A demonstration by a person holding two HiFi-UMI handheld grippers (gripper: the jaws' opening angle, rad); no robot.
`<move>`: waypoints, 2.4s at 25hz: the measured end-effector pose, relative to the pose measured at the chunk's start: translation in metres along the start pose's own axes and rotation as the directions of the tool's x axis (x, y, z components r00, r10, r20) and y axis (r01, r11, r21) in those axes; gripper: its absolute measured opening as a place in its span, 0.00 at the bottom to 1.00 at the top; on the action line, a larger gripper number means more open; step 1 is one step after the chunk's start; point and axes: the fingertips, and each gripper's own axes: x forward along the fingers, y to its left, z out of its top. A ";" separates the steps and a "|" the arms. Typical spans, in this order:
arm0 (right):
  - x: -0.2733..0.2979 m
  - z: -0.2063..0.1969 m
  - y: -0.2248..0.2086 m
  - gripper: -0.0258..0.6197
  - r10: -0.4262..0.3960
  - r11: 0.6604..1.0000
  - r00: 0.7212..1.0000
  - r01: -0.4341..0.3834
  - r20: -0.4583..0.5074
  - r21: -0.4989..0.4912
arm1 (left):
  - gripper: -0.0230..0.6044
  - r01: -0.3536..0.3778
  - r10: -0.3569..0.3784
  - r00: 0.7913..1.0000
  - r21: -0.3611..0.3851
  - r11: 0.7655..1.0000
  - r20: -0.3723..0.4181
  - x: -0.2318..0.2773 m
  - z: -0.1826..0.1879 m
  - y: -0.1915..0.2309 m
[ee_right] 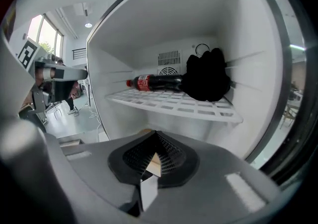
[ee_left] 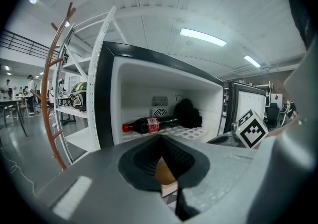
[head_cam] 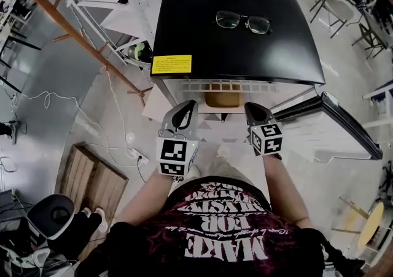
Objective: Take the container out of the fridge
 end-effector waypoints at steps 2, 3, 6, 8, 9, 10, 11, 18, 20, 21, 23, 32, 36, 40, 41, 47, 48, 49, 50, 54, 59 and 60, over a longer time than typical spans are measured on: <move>0.005 -0.008 -0.005 0.09 -0.014 1.000 1.000 0.014 -0.023 0.001 | 0.04 0.000 0.000 1.000 0.005 1.000 0.005 -0.001 0.002 -0.001; 0.007 -0.012 -0.008 0.09 -0.019 1.000 0.999 0.019 -0.034 0.003 | 0.04 0.001 -0.001 1.000 0.006 1.000 0.007 -0.002 0.003 -0.001; 0.014 -0.023 -0.013 0.09 -0.024 0.999 0.998 0.026 -0.062 0.022 | 0.04 -0.001 0.001 1.000 0.012 1.000 0.011 -0.004 0.005 -0.001; 0.018 -0.029 -0.016 0.10 -0.024 0.999 0.997 0.027 -0.077 0.038 | 0.04 -0.002 0.002 1.000 0.013 1.000 0.010 -0.005 0.005 0.000; 0.021 -0.032 -0.017 0.11 -0.025 0.999 0.996 0.029 -0.085 0.043 | 0.04 -0.004 0.004 1.000 0.014 1.000 0.008 -0.006 0.005 0.000; 0.023 -0.035 -0.018 0.11 -0.026 0.999 0.995 0.031 -0.094 0.045 | 0.04 -0.006 0.006 1.000 0.015 1.000 0.006 -0.007 0.005 0.001; 0.026 -0.038 -0.020 0.11 -0.028 0.998 0.994 0.033 -0.104 0.047 | 0.04 -0.008 0.008 1.000 0.015 1.000 0.004 -0.007 0.005 0.002; 0.039 -0.054 -0.030 0.14 -0.033 0.997 0.989 0.042 -0.142 0.058 | 0.04 -0.024 0.024 1.000 0.023 0.999 0.002 -0.010 0.005 0.004; 0.042 -0.054 -0.034 0.14 -0.038 0.997 0.989 0.047 -0.144 0.058 | 0.04 -0.029 0.029 1.000 0.029 0.999 0.000 -0.011 0.005 0.004; 0.043 -0.055 -0.035 0.15 -0.040 0.997 0.989 0.049 -0.144 0.058 | 0.04 -0.030 0.030 1.000 0.032 0.999 0.001 -0.011 0.004 0.004; 0.048 -0.056 -0.036 0.15 -0.041 0.997 0.988 0.050 -0.148 0.055 | 0.04 -0.031 0.031 1.000 0.035 0.999 0.000 -0.011 0.003 0.002; 0.063 -0.067 -0.036 0.20 -0.034 0.998 0.980 0.045 -0.197 0.053 | 0.04 -0.031 0.031 0.999 0.040 0.999 -0.017 -0.015 -0.004 -0.002; 0.069 -0.072 -0.039 0.23 -0.027 0.996 0.976 0.045 -0.215 0.083 | 0.04 -0.030 0.031 0.999 0.041 0.999 -0.017 -0.016 -0.004 -0.004; 0.074 -0.076 -0.040 0.24 -0.027 0.994 0.973 0.051 -0.228 0.096 | 0.04 -0.031 0.032 0.999 0.044 0.999 -0.022 -0.017 -0.006 -0.005; 0.076 -0.077 -0.040 0.24 -0.028 0.994 0.972 0.052 -0.232 0.098 | 0.04 -0.031 0.032 0.999 0.045 0.998 -0.024 -0.017 -0.007 -0.004; 0.086 -0.083 -0.043 0.24 -0.035 0.992 0.966 0.065 -0.257 0.109 | 0.04 -0.029 0.030 0.999 0.050 0.998 -0.032 -0.018 -0.010 -0.006; 0.087 -0.083 -0.044 0.24 -0.036 0.992 0.964 0.067 -0.262 0.109 | 0.04 -0.029 0.031 0.999 0.051 0.998 -0.033 -0.019 -0.011 -0.006; 0.088 -0.084 -0.044 0.24 -0.035 0.992 0.963 0.067 -0.268 0.109 | 0.04 -0.030 0.031 0.999 0.051 0.998 -0.035 -0.019 -0.012 -0.005; 0.090 -0.084 -0.044 0.24 -0.035 0.992 0.961 0.067 -0.274 0.108 | 0.04 -0.031 0.033 0.999 0.050 0.998 -0.037 -0.019 -0.012 -0.005; 0.093 -0.088 -0.048 0.24 -0.049 0.991 0.951 0.084 -0.305 0.104 | 0.04 -0.032 0.034 0.999 0.053 0.998 -0.036 -0.020 -0.011 -0.005; 0.096 -0.091 -0.050 0.24 -0.058 0.988 0.941 0.101 -0.333 0.114 | 0.04 -0.030 0.032 0.999 0.055 0.998 -0.040 -0.021 -0.011 -0.004; 0.097 -0.092 -0.050 0.24 -0.056 0.988 0.941 0.101 -0.335 0.117 | 0.04 -0.029 0.032 0.999 0.055 0.998 -0.042 -0.021 -0.012 -0.003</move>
